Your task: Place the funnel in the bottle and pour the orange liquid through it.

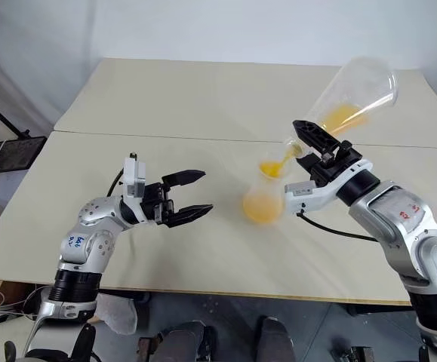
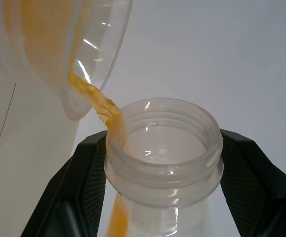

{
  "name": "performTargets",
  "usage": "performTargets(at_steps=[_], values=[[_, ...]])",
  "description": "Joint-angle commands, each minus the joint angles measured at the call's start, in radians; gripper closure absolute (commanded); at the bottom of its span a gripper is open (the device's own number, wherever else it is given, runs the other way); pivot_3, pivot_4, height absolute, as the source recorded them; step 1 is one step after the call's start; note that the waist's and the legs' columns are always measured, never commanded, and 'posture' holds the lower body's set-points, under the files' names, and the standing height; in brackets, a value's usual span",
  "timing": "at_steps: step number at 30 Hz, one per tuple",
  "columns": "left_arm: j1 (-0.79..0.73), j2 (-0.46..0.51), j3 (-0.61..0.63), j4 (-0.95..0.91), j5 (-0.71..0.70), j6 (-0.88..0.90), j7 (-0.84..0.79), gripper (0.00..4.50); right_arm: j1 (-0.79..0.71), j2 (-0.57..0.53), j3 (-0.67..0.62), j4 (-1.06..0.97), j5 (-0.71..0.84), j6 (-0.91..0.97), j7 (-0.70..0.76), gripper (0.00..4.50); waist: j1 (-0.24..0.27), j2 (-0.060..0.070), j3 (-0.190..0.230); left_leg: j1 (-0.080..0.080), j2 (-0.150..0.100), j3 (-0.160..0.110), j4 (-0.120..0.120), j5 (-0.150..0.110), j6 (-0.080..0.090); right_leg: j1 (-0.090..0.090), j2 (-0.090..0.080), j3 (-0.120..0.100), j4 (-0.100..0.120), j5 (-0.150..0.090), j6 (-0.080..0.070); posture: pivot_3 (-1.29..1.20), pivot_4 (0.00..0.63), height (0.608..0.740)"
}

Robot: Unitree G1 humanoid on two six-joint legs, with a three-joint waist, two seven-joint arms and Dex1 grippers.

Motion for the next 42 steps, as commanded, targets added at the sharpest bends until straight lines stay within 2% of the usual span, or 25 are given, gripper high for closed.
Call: performTargets(at_steps=[1,42], values=[[-0.005,-0.004,0.0,-0.05,-0.021,-0.019,0.0,0.0,-0.024,-0.004,-0.016,-0.026,-0.002,-0.006,-0.016,1.7,0.0,0.0,0.0,0.0,0.0,0.0,0.0,0.0,0.0,0.0,0.0,0.0,0.0,0.0,0.0,0.0,0.15,0.74],[-0.002,-0.005,-0.003,-0.055,-0.01,-0.053,0.013,0.0,-0.042,0.0,0.005,-0.002,-0.04,-0.016,-0.034,1.7,-0.001,0.0,0.0,0.0,0.0,0.0,0.0,0.0,0.0,0.0,0.0,0.0,0.0,0.0,0.0,0.0,0.15,0.74]])
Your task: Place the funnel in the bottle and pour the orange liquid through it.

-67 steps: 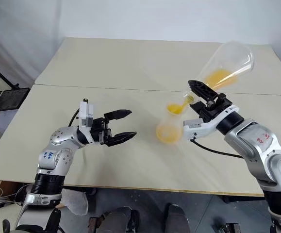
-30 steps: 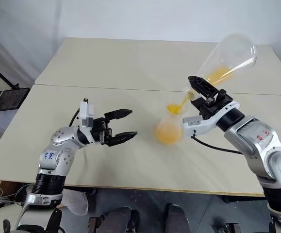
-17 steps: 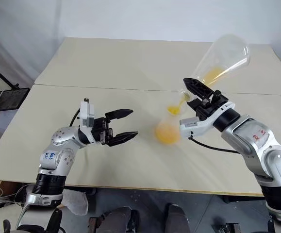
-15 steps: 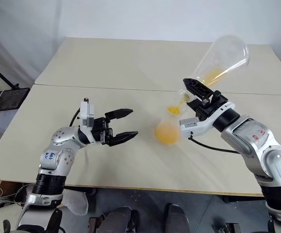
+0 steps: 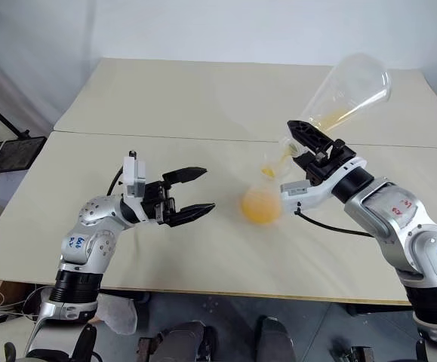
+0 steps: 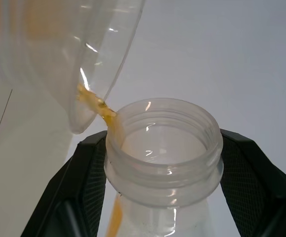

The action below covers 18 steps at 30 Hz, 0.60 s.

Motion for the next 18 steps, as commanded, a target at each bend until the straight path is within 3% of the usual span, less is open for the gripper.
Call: performTargets(at_steps=[1,18], values=[[-0.003,0.002,0.004,-0.025,-0.011,-0.027,-0.006,0.0,-0.005,0.0,-0.029,-0.035,0.002,0.005,-0.02,1.7,0.0,0.0,0.0,0.0,0.0,0.0,0.0,0.0,0.0,0.0,0.0,0.0,0.0,0.0,0.0,0.0,0.15,0.74],[-0.003,0.002,-0.002,-0.019,-0.013,-0.028,-0.01,0.0,0.003,-0.001,-0.027,-0.042,0.007,-0.017,-0.029,1.7,0.0,0.0,0.0,0.0,0.0,0.0,0.0,0.0,0.0,0.0,0.0,0.0,0.0,0.0,0.0,0.0,0.15,0.74]])
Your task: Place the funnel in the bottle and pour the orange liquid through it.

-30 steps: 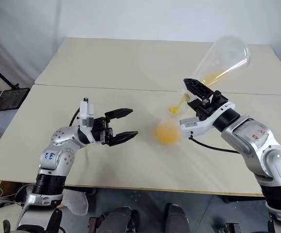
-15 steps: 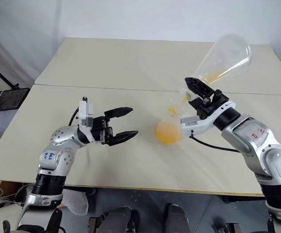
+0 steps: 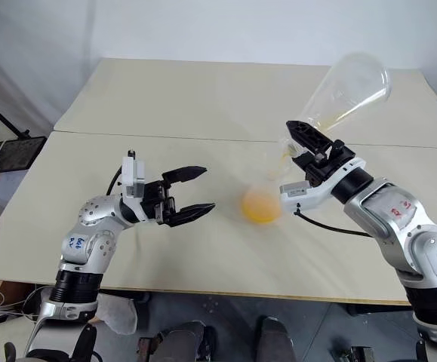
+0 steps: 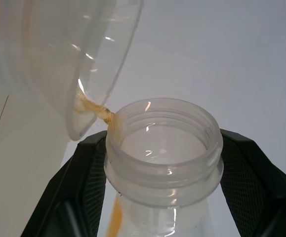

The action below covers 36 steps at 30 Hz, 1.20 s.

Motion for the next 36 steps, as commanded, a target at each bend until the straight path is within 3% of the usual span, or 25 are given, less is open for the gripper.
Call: performTargets(at_steps=[1,12,36], values=[[-0.004,0.002,0.001,-0.019,-0.014,-0.012,-0.005,0.0,-0.003,-0.001,-0.027,-0.037,0.007,-0.002,-0.018,1.7,0.0,0.0,0.0,0.0,0.0,0.0,0.0,0.0,0.0,0.0,0.0,0.0,0.0,0.0,0.0,0.0,0.15,0.74],[-0.008,0.005,0.003,-0.011,-0.012,-0.013,-0.009,0.0,0.01,0.009,-0.036,-0.059,0.018,0.012,-0.006,1.7,0.0,0.0,0.0,0.0,0.0,0.0,0.0,0.0,0.0,0.0,0.0,0.0,0.0,0.0,0.0,0.0,0.15,0.74],[-0.051,0.009,-0.001,0.035,-0.006,-0.017,-0.036,0.0,0.068,0.101,-0.13,-0.12,0.239,0.19,0.073,1.7,0.001,0.0,0.0,0.0,0.0,0.0,0.0,0.0,0.0,0.0,0.0,0.0,0.0,0.0,0.0,0.0,0.15,0.74]])
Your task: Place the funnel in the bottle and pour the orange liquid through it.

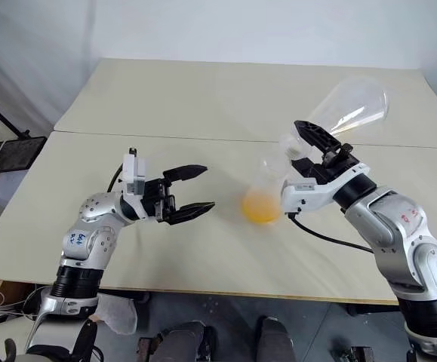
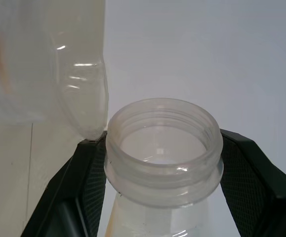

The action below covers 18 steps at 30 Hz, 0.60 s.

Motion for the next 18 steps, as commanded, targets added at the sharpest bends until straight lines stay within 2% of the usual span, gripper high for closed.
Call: performTargets(at_steps=[1,7,13,18], values=[[-0.018,0.005,0.0,-0.004,-0.008,-0.014,-0.01,0.0,-0.005,0.022,-0.077,-0.052,0.034,0.057,-0.014,1.7,0.001,0.0,0.0,0.0,0.0,0.0,0.0,0.0,0.0,0.0,0.0,0.0,0.0,0.0,0.0,0.0,0.15,0.74],[-0.029,0.004,0.0,0.011,-0.005,-0.02,-0.019,0.0,0.012,0.076,-0.191,-0.091,0.152,0.193,0.012,1.7,0.001,0.0,0.0,0.0,0.0,0.0,0.0,0.0,0.0,0.0,0.0,0.0,0.0,0.0,0.0,0.0,0.15,0.74],[-0.038,0.004,-0.002,0.024,-0.006,-0.019,-0.026,0.0,-0.065,0.23,-0.445,-0.07,0.465,0.545,0.005,1.7,0.002,0.0,0.0,0.0,0.0,-0.001,0.0,0.0,0.0,0.0,0.0,-0.001,0.0,0.0,0.0,0.0,0.15,0.74],[-0.041,0.005,-0.005,0.023,-0.007,-0.013,-0.029,0.0,-0.113,0.262,-0.631,0.076,0.727,0.7,0.028,1.7,0.0,0.0,0.0,0.0,0.0,-0.001,0.0,0.0,0.0,0.0,0.0,0.0,0.001,0.0,0.0,0.0,0.15,0.74]])
